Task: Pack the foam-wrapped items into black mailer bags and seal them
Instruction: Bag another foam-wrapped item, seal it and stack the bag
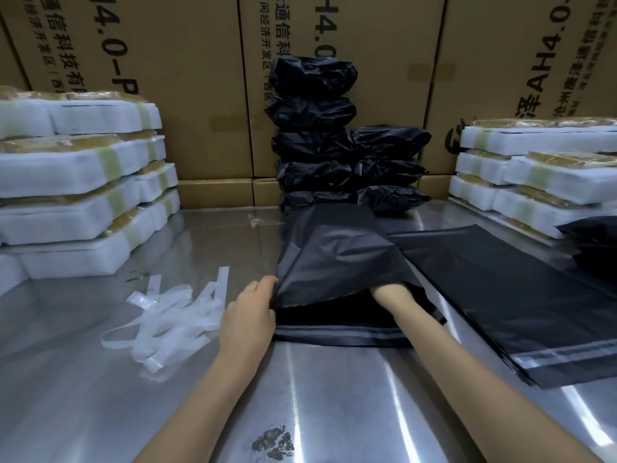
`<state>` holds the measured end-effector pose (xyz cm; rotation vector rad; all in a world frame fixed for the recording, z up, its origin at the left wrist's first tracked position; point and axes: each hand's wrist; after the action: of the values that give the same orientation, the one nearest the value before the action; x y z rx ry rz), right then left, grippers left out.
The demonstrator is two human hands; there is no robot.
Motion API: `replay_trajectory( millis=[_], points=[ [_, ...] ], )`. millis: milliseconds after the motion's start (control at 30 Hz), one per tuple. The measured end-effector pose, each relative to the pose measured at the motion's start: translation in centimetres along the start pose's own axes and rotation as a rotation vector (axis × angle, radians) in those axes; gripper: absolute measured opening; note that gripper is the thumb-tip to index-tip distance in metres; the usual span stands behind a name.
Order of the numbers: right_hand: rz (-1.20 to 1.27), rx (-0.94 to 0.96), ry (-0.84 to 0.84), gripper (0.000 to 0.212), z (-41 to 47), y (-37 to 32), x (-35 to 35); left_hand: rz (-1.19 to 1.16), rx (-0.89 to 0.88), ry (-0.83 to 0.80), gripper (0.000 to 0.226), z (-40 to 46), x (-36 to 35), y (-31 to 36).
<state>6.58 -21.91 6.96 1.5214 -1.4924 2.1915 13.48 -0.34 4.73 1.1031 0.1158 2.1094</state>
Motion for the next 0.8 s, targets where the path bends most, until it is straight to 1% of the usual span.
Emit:
replay_trajectory(
  millis=[67, 100, 133, 200, 233, 267, 333, 400, 467, 533, 600, 667, 700, 733, 800],
  points=[
    [0.031, 0.053, 0.062, 0.026, -1.3, 0.9, 0.0, -0.055, 0.042, 0.010, 0.049, -0.2, 0.0, -0.3],
    [-0.013, 0.079, 0.111, 0.028, -2.4, 1.6, 0.3, -0.101, 0.089, 0.017, 0.049, -0.3, 0.1, -0.5],
    [-0.117, 0.119, 0.159, 0.031, -3.1, 2.5, 0.5, -0.159, 0.151, 0.013, 0.049, -0.4, 0.1, -0.7],
    [-0.360, 0.247, 0.221, 0.023, -4.8, 3.9, 1.2, -0.289, 0.300, -0.028, 0.050, -0.3, 0.3, -1.2],
    [-0.413, 0.280, 0.258, 0.021, -5.5, 4.4, 1.7, -0.338, 0.357, -0.046, 0.051, -0.2, 0.3, -1.5],
    [-0.444, 0.290, 0.318, 0.024, -6.0, 4.8, 2.1, -0.355, 0.381, -0.056, 0.052, -0.1, 0.3, -1.6],
    [-0.494, 0.245, 0.407, 0.029, -6.9, 5.6, 3.2, -0.281, 0.318, -0.058, 0.052, -0.2, 0.4, -1.6],
    [-0.512, 0.158, 0.400, 0.032, -7.0, 6.2, 3.8, -0.169, 0.209, -0.067, 0.052, -0.5, 0.4, -1.3],
    [-0.508, 0.126, 0.412, 0.033, -6.8, 6.4, 4.0, -0.106, 0.131, -0.091, 0.051, -0.9, 0.4, -1.0],
    [-0.502, 0.172, 0.478, 0.044, -6.5, 6.0, 3.8, -0.054, 0.072, -0.094, 0.050, -1.1, 0.4, -0.8],
    [-0.515, 0.269, 0.545, 0.063, -6.0, 5.5, 3.3, 0.000, 0.005, -0.085, 0.050, -1.1, 0.4, -0.4],
    [-0.560, 0.379, 0.554, 0.076, -5.1, 5.0, 3.2, 0.052, -0.066, -0.078, 0.048, -0.8, 0.3, 0.2],
    [-0.586, 0.422, 0.545, 0.076, -4.6, 4.9, 3.1, 0.071, -0.091, -0.080, 0.047, -0.6, 0.2, 0.4],
    [-0.590, 0.448, 0.540, 0.072, -4.1, 4.8, 3.1, 0.086, -0.112, -0.085, 0.046, -0.5, 0.1, 0.5],
    [-0.536, 0.458, 0.540, 0.054, -3.5, 4.8, 3.2, 0.109, -0.153, -0.093, 0.049, -0.3, -0.2, 0.4]
  ],
)
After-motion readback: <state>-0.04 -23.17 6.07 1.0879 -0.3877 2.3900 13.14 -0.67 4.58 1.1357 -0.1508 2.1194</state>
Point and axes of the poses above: each hand's wrist, its own z-axis towards the middle knuckle, its own x-axis out of the back of the hand, y = z × x, and after that the axes turned 13 degrees about y, right-handed
